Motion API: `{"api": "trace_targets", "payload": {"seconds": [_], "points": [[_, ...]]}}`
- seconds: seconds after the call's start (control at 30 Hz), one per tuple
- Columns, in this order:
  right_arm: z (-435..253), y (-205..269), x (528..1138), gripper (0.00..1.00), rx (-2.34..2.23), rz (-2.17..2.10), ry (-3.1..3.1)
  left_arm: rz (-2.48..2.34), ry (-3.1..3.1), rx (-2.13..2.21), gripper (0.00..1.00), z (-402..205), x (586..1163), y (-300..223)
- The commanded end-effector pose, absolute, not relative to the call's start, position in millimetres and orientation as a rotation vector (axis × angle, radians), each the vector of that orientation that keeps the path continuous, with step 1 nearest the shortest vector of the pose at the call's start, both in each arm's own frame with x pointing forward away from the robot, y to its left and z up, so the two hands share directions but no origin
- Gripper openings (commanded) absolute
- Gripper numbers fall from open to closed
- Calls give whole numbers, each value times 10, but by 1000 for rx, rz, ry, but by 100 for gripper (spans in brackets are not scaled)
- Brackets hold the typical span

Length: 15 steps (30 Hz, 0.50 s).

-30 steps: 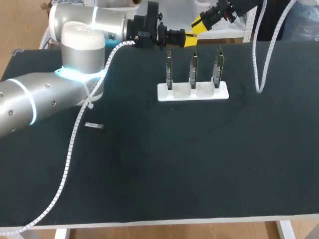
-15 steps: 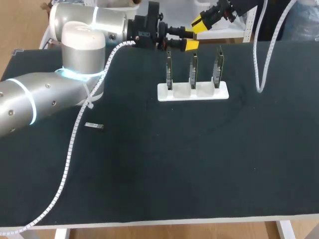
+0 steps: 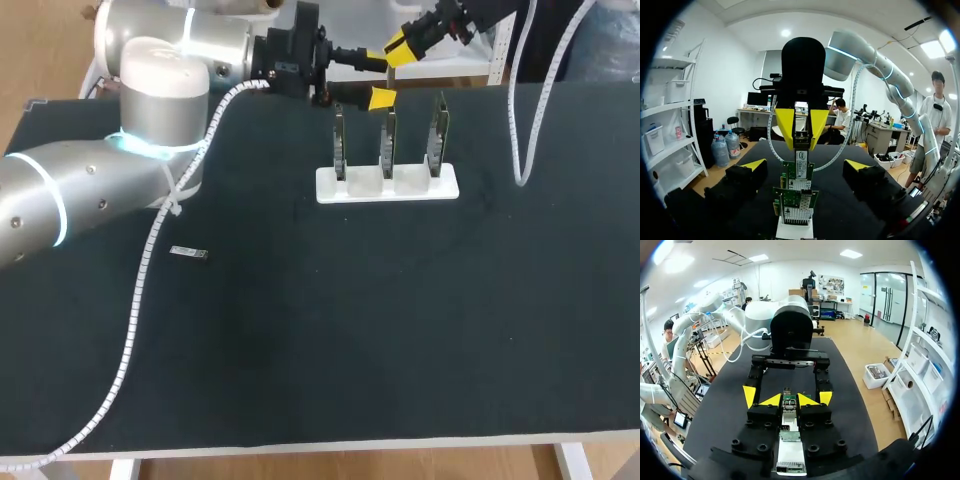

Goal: Pick up the optical module with the left hand, and insert it into the network port with the right hand.

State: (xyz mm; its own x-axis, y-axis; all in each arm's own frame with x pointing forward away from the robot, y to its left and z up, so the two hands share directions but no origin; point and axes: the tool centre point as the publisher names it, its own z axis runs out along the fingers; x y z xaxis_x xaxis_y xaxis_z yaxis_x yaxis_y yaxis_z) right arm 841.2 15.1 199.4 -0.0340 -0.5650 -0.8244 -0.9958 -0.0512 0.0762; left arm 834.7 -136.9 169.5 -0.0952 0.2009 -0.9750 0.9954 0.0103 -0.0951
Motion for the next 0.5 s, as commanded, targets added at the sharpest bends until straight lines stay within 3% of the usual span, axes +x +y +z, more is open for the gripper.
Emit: {"api": "trace_targets", "payload": {"seconds": [0.03, 0.5], "points": [[2007, 155, 8488, 0, -1728, 1046, 1630, -1147, 1451, 1309, 100, 1731, 8273, -1302], [2030, 183, 8463, 0, -1722, 1040, 1625, -1080, 1487, 1379, 100, 1733, 8179, -1137]]}}
